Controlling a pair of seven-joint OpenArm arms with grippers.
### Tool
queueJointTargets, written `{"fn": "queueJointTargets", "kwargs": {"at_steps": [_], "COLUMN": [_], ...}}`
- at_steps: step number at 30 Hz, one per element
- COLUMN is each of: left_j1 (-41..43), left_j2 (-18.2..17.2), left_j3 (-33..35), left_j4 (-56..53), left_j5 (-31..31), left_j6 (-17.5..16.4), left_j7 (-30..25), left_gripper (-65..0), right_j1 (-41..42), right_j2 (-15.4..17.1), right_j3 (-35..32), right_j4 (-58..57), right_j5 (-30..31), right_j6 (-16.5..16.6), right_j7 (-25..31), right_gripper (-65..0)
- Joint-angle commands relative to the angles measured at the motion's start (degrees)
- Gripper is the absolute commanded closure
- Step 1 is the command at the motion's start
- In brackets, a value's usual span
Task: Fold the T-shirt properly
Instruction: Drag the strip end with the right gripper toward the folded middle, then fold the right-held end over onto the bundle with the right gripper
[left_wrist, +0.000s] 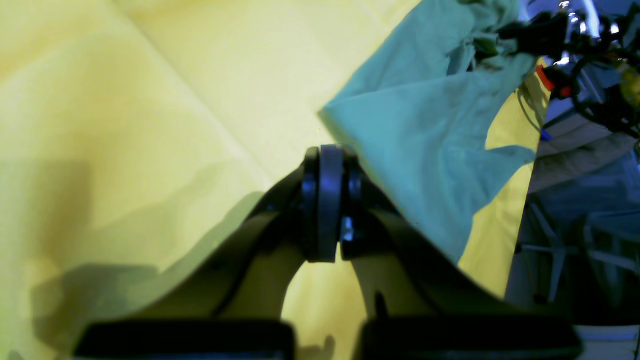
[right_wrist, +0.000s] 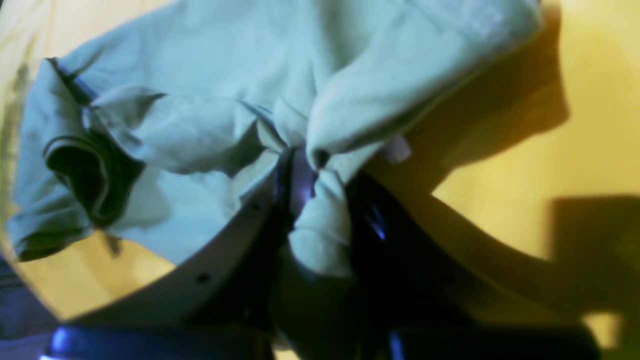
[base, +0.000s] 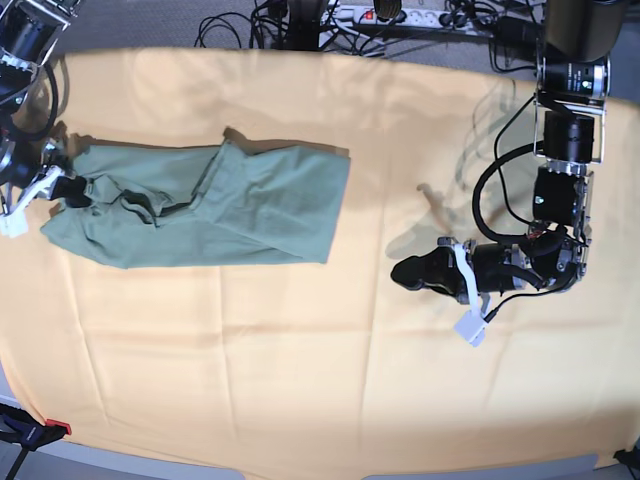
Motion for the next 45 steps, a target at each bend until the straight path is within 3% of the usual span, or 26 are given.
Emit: {"fn": "queueJointTargets", "kwargs": {"at_steps": [1, 7, 12, 20, 26, 33, 41, 42, 45], "left_j1": [-1.62, -1.60, -1.60, -1.57, -1.57, -1.57, -1.57, -1.57, -1.60], "left_j2": [-0.72, -0.79, -0.79, -0.79, -0.79, -0.81, -0.79, -0.79, -0.83], "left_j3": [-0.26, -0.26, -0.26, -0.26, -0.26, -0.26, -0.26, -0.26, -0.26], "left_j4": [0.94, 0.94, 0.94, 0.94, 0.94, 0.94, 0.94, 0.94, 0.92], "left_j5": [-1.38, -1.36, -1.38, -1.36, -1.36, -1.38, -1.38, -1.38, -1.36], "left_j6": [-0.47, -0.47, -0.47, -0.47, -0.47, -0.47, -0.47, -0.47, -0.47], "left_j7": [-1.11, -1.11, -1.09, -1.07, -1.05, -1.05, -1.05, -1.05, -1.03], "left_gripper": [0.0, 0.0, 0.0, 0.0, 0.0, 0.0, 0.0, 0.0, 0.0], "right_j1": [0.72, 0.28, 0.07, -4.13, -4.09, -3.78, -3.78, -3.78, -3.78], "right_j2": [1.49, 0.96, -2.89, -12.20, -18.14, -19.50, -19.50, -19.50, -19.50], "right_j3": [1.03, 1.84, 1.84, 1.66, -5.35, -21.07, -34.32, -35.32, -37.62], "right_j4": [2.95, 14.51, 25.62, 38.34, 38.47, 38.45, 38.45, 38.45, 38.45], "right_j5": [0.00, -2.38, -1.20, 17.35, 20.04, 12.63, -9.18, -10.71, -11.32], "right_j6": [0.32, 0.32, 0.32, 0.32, 0.32, 0.32, 0.32, 0.32, 0.32], "right_j7": [1.14, 1.09, -2.19, -3.13, -4.35, -3.08, 12.74, 14.14, 15.19], "right_gripper": [0.0, 0.0, 0.0, 0.0, 0.0, 0.0, 0.0, -4.3, -34.4]}}
